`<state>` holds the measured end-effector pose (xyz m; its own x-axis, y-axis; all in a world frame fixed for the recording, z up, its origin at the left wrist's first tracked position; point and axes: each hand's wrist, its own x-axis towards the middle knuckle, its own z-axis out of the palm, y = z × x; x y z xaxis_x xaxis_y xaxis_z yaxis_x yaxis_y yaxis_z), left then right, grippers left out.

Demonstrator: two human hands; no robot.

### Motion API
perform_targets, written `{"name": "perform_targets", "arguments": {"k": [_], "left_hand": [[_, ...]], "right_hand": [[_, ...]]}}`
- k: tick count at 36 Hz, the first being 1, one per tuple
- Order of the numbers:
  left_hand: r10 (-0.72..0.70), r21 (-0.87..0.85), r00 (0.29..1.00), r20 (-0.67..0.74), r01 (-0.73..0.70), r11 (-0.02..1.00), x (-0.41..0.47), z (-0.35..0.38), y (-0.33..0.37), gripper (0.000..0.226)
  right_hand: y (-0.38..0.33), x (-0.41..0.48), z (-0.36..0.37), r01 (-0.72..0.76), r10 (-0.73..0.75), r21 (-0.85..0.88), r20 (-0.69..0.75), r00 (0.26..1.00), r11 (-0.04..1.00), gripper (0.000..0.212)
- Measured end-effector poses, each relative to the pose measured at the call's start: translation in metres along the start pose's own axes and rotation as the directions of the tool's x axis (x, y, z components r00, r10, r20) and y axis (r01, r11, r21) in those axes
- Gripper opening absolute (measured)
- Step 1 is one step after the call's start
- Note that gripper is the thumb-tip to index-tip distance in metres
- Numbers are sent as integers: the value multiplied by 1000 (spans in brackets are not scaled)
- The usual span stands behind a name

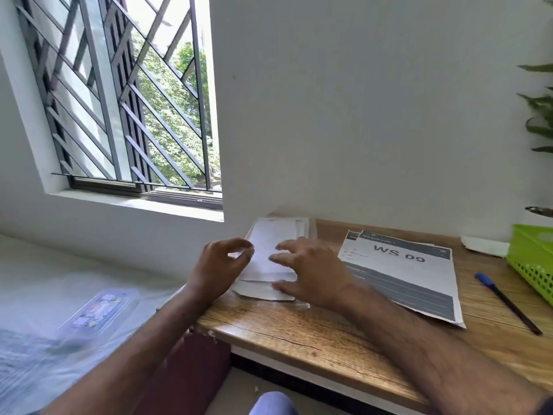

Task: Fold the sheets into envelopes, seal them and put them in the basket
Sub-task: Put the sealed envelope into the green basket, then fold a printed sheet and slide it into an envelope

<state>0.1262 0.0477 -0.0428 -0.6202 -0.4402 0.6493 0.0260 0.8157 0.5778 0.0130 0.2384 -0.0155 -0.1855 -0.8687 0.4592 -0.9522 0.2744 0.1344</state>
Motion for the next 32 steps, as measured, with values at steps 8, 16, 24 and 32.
{"name": "perform_targets", "arguments": {"k": [8,16,24,32], "left_hand": [[3,2,1000,22,-3,1000,0,1,0,14],[-60,-90,996,72,67,994,1,-3,2,37],[-107,-354,991,81,129,926,0,-11,4,65],[44,-223,997,64,-28,974,1,-14,-1,79]], "right_hand": [[-4,1,8,67,-73,-187,-24,997,980,30],[-5,5,9,58,-60,-18,-205,977,998,8],[0,3,-51,-98,280,796,-93,956,597,9],[27,5,-84,54,526,971,-174,832,234,16]]}}
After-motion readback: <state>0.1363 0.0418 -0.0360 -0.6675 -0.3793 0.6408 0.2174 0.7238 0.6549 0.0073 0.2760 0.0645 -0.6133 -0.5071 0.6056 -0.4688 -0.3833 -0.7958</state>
